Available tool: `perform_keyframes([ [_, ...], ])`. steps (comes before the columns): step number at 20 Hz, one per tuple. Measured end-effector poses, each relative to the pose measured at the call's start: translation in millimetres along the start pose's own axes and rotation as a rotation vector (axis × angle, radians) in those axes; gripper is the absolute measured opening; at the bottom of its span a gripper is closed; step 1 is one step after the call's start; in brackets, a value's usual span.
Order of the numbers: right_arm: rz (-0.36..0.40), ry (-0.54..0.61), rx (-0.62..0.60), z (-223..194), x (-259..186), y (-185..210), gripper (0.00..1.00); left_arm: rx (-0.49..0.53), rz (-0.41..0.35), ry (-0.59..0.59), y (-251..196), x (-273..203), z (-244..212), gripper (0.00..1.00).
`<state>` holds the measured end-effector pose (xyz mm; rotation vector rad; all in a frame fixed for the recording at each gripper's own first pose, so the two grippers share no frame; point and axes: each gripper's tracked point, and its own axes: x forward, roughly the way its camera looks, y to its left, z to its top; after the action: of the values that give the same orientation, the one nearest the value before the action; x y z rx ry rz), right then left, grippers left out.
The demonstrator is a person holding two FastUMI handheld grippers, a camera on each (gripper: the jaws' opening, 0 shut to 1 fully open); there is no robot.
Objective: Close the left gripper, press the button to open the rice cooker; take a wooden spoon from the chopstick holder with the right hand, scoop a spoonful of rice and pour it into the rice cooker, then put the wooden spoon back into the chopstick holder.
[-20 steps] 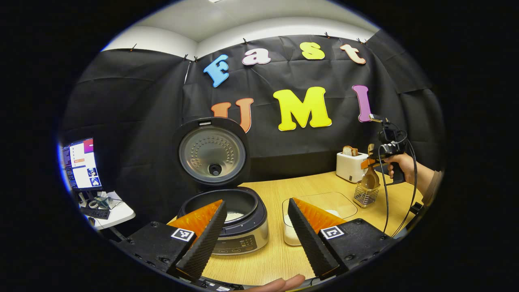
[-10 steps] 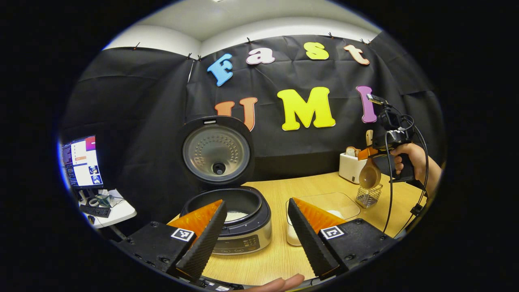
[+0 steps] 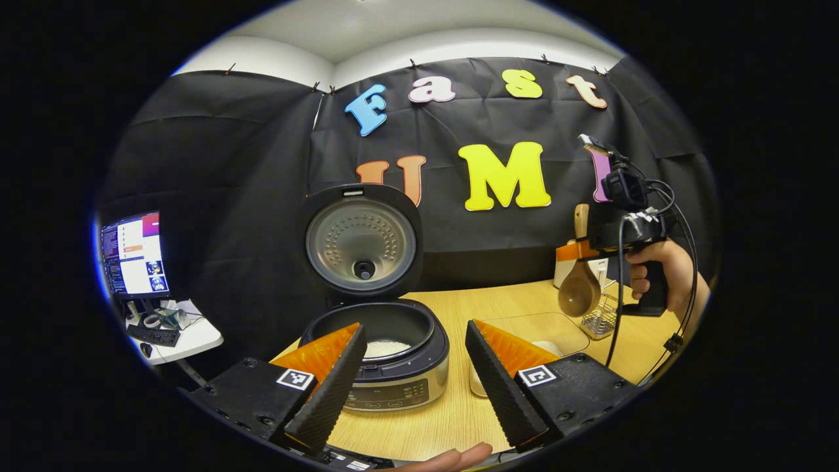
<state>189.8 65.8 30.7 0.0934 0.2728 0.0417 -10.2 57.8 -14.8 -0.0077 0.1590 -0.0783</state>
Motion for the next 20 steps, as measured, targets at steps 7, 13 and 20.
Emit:
perform_keyframes([
  [7,-0.032,0.041,-0.050,-60.3,26.8,26.6,0.05,-0.017,-0.004,-0.009,6.1,-0.4,1.3,0.97],
  [13,-0.137,0.077,0.008,-98.3,28.5,15.3,0.05,-0.042,-0.019,0.004,9.8,11.7,-5.1,0.97],
  [20,-0.229,0.023,0.073,-121.2,25.8,14.1,0.05,-0.036,-0.007,-0.018,27.9,3.8,-1.0,0.97],
])
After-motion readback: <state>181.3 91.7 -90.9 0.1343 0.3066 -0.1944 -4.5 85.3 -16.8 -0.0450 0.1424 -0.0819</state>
